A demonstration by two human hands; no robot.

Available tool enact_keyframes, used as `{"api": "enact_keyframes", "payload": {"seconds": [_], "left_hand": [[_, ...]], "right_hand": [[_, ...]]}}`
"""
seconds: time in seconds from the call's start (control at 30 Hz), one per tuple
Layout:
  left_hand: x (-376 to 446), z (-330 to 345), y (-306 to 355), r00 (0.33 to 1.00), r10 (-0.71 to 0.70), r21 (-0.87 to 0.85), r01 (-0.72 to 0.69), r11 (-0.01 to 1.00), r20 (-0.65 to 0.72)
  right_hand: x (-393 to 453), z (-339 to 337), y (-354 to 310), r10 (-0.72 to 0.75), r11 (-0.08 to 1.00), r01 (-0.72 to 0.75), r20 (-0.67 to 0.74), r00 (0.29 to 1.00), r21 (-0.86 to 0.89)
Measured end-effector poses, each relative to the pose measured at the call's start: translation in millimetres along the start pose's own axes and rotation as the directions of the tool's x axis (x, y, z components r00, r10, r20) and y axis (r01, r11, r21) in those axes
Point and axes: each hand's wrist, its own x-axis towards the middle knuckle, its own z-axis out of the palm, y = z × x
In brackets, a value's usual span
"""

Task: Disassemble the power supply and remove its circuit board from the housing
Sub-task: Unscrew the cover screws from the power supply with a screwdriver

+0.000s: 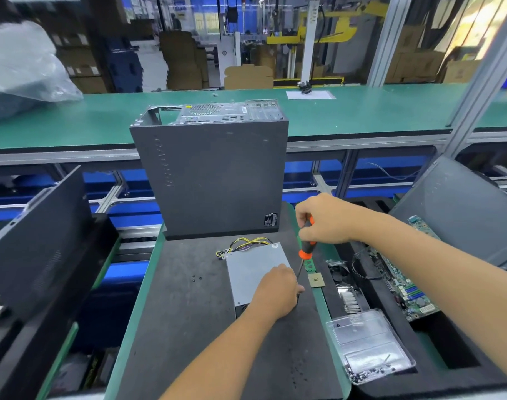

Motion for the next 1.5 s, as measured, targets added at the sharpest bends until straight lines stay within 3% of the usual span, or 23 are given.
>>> {"api": "enact_keyframes", "payload": {"seconds": [0.53,0.83,1.07,1.17,1.27,1.33,1.37,1.5], "left_hand": [[2.8,2.8,-4.1,0.985,0.166,0.294,-0.172,0.94,0.047],[2.5,0.6,5.9,0.975,0.196,0.439,-0.222,0.87,0.104],[4.6,1.7,9.5,0.978,0.143,0.504,-0.202,0.84,0.154],[6.8,2.4,14.1,0.991,0.112,0.417,-0.133,0.899,0.076],[8.3,-12.0,-2.9,0.999,-0.02,0.047,0.022,0.999,-0.049],[8.7,-25.7,-27.7,0.98,-0.163,-0.316,0.121,0.941,-0.11],[8.2,-32.5,-42.6,0.962,-0.224,-0.413,0.142,0.899,-0.157],[-12.7,-52.1,-107.0,0.876,-0.432,-0.512,0.275,0.814,-0.216]], "right_hand": [[-1.4,-4.2,6.3,0.009,0.999,-0.009,0.007,1.0,-0.043],[-0.8,-2.3,5.7,0.022,0.998,-0.022,0.004,1.0,-0.05],[-0.3,0.1,-5.3,0.031,0.999,-0.031,-0.005,1.0,-0.032],[-0.7,1.6,-5.5,0.053,0.997,-0.055,-0.042,0.998,-0.051],[0.0,2.0,-5.9,0.101,0.99,-0.111,-0.117,0.988,-0.085],[1.4,1.7,-5.7,0.123,0.984,-0.145,-0.194,0.973,-0.104],[2.1,0.8,-4.7,0.137,0.983,-0.162,-0.242,0.96,-0.087],[11.1,0.4,-3.8,0.274,0.948,-0.192,-0.347,0.897,0.254]]}}
